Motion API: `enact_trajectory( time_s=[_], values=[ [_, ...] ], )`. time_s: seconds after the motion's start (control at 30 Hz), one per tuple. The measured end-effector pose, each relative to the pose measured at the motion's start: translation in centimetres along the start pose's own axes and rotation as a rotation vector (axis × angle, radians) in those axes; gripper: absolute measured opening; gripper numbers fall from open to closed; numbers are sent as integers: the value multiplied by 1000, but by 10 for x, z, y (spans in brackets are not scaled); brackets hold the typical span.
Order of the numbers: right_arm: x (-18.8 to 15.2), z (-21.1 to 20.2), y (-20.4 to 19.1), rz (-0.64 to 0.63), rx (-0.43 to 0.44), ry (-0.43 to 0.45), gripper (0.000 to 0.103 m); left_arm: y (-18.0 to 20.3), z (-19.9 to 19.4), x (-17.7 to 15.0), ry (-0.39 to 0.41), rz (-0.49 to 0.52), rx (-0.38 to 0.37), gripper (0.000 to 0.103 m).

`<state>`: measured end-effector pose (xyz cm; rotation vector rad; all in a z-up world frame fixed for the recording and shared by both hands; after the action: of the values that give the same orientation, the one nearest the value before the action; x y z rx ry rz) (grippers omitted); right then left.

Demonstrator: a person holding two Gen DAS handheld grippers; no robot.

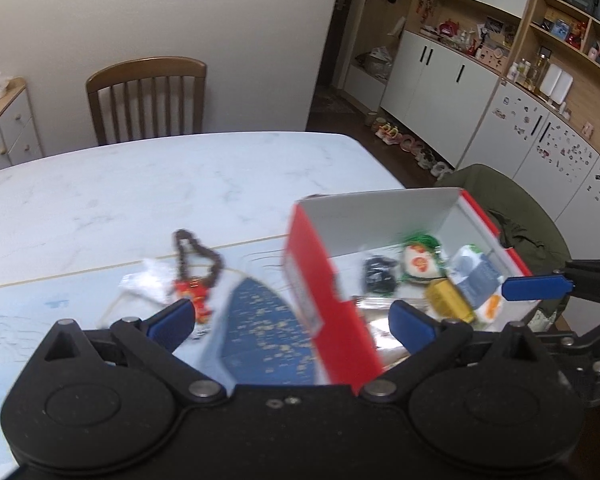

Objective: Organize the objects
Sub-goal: 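Move both grippers back to the remaining items on the mat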

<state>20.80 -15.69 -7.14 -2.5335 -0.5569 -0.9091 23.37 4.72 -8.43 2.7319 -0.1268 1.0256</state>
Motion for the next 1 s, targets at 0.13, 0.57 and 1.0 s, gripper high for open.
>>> enact_trajectory(
  time_s=[0.13, 0.57, 1.0],
  values=[
    [3, 14, -29, -5, 2, -8, 83, -33, -1, -2, -8, -3, 13, 103],
    [5, 81, -108, -11, -5, -77, 82, -121, 19, -2, -39, 4, 27, 103],
    [14, 148, -122, -30, -111, -86, 82, -164, 75, 6, -76, 27, 42, 103]
  ],
)
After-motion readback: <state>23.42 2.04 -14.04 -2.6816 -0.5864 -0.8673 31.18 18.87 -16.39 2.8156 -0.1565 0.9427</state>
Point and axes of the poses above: each gripper's, at about its wrist camera, not at the fingertips, and z roughly the way its jaws point, y to its right, x to its top, the point moved 7 cm from there along z, roughly the way its jaws point, and after that the axes turned 2 degrees about -z, right-handed, at the moved point
